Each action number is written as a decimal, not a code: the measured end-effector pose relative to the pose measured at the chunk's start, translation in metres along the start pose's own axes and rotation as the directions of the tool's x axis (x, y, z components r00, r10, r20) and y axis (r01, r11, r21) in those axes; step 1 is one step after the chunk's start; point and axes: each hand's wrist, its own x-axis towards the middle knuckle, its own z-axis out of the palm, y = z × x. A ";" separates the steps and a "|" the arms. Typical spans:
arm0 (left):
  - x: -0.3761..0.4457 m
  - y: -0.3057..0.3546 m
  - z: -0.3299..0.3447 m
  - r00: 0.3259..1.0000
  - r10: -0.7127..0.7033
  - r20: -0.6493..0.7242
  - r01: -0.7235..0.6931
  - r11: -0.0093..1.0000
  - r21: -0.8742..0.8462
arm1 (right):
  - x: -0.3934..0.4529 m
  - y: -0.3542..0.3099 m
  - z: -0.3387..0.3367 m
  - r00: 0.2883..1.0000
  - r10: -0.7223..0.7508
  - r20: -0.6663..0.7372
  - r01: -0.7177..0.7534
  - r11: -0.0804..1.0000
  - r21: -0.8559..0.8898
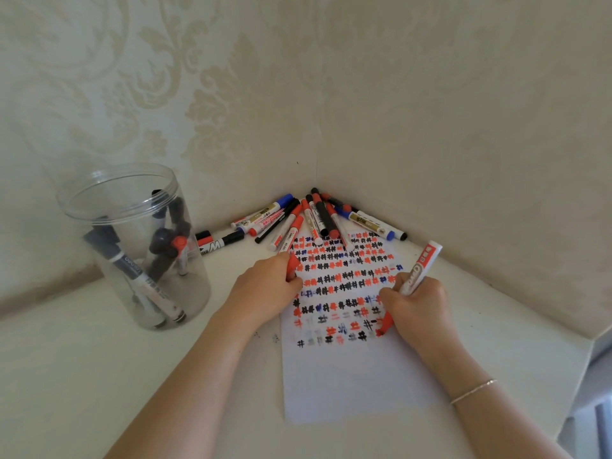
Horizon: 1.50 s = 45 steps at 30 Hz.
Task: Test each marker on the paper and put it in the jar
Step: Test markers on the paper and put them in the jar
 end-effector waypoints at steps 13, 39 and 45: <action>-0.019 0.016 -0.009 0.957 0.287 0.047 -0.228 0.840 -0.492 | 0.009 -0.061 -0.011 0.943 -0.169 0.285 -0.043 0.790 0.612; -0.019 0.022 -0.023 1.000 -0.015 0.007 0.013 0.457 -0.890 | 0.017 -0.092 0.009 0.887 -0.186 0.422 0.123 0.977 0.171; -0.021 0.026 -0.027 0.984 -0.180 -0.003 0.080 0.448 -0.890 | 0.019 -0.109 0.023 0.897 -0.325 0.300 0.409 0.869 -0.280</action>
